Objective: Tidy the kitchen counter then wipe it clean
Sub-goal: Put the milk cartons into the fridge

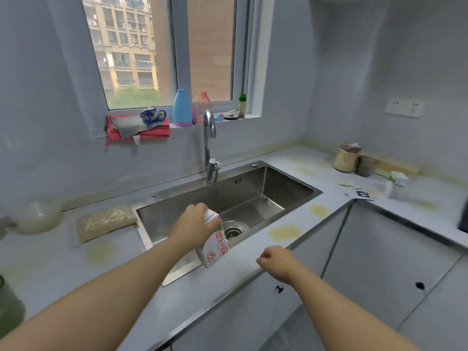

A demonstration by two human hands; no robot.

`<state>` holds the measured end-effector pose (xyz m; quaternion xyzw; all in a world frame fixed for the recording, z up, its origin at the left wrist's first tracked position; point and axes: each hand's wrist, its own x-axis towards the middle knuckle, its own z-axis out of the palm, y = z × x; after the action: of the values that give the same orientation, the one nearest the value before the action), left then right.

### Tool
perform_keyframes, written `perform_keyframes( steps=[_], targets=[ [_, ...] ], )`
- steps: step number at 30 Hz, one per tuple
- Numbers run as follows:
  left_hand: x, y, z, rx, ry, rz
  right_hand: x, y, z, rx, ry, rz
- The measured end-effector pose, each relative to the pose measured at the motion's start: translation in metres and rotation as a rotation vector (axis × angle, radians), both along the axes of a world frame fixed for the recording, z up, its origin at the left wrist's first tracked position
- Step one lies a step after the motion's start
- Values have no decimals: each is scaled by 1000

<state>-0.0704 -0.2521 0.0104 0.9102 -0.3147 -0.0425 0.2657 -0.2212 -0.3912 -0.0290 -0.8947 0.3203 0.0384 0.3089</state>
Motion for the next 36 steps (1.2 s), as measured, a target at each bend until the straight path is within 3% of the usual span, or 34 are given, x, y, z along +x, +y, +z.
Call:
perform_keyframes(
  steps=[12,20,36],
  targets=[
    [-86,-224,23,34,-71,-332,-100,-188,8,81,-119,-322],
    [-128,-389,22,22,-93,-401,-153,-336,8,62,-112,-429],
    [-69,-634,3,66,-85,-538,-113,-556,7,12,-157,-625]
  ],
)
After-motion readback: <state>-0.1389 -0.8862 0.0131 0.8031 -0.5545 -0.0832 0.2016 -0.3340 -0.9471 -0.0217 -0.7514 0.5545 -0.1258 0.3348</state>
